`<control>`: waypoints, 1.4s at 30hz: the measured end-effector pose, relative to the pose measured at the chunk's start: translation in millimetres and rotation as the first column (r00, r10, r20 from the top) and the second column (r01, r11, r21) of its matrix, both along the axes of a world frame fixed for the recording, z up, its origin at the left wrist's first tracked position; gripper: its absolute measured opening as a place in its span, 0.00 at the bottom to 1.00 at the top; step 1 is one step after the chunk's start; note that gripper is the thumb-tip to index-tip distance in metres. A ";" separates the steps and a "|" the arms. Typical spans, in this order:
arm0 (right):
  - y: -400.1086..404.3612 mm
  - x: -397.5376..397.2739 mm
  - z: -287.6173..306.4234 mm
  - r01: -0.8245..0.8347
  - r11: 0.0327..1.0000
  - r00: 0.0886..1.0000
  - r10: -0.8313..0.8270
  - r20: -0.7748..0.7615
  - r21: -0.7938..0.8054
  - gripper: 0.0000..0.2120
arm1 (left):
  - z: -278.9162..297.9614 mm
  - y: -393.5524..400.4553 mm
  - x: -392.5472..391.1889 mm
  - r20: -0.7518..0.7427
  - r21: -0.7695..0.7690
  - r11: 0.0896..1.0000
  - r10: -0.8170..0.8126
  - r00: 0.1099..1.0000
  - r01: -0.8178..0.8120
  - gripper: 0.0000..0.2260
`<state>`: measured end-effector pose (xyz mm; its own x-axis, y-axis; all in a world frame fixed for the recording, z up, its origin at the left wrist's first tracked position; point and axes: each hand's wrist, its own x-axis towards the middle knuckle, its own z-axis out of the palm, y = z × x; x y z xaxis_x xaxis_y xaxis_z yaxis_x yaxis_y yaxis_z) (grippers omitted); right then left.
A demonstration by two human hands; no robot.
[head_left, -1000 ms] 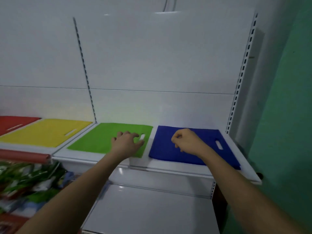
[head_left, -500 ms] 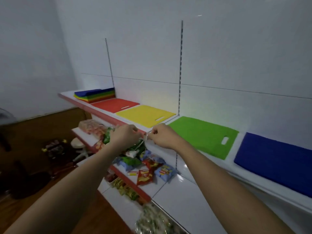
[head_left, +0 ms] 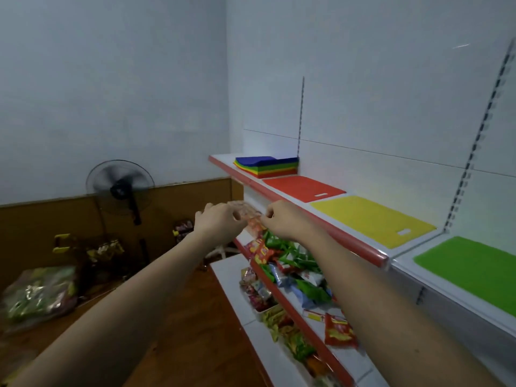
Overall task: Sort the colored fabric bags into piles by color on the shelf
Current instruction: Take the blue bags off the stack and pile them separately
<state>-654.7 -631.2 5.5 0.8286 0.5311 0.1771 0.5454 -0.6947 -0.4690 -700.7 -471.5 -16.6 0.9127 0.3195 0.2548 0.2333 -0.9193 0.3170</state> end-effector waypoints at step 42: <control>447.2 393.2 -64.8 -0.041 0.996 0.999 0.038 -0.037 -0.083 0.12 | -51.2 474.6 358.0 0.025 -0.212 0.977 -0.034 0.999 0.039 0.11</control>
